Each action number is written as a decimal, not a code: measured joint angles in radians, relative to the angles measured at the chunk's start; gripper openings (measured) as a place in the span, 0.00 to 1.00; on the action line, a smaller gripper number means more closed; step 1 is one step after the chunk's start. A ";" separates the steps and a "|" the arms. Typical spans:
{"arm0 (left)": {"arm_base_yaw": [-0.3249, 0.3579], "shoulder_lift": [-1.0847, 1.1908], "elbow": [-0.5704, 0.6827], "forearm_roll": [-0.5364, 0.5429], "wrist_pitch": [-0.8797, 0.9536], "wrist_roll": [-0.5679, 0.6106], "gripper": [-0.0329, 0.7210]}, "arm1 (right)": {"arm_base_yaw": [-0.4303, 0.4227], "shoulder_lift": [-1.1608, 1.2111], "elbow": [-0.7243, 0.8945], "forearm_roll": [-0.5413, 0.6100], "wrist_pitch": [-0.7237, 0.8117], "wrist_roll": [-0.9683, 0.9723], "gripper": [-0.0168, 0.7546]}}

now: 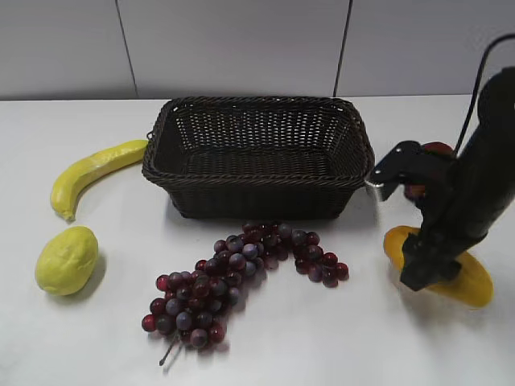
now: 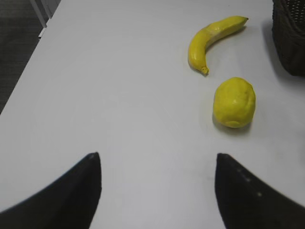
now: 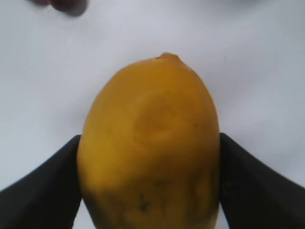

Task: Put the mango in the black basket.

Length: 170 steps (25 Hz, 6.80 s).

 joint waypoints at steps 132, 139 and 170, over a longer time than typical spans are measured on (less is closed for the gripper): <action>0.000 0.000 0.000 0.000 0.000 0.000 0.78 | -0.107 -1.733 0.400 -0.262 0.354 0.773 0.79; 0.000 0.000 0.000 0.000 0.000 0.000 0.78 | -0.217 -1.753 0.400 -0.251 0.354 0.784 0.79; 0.000 0.000 0.000 0.000 0.000 0.000 0.78 | -0.217 -1.753 0.400 -0.119 0.354 0.621 0.79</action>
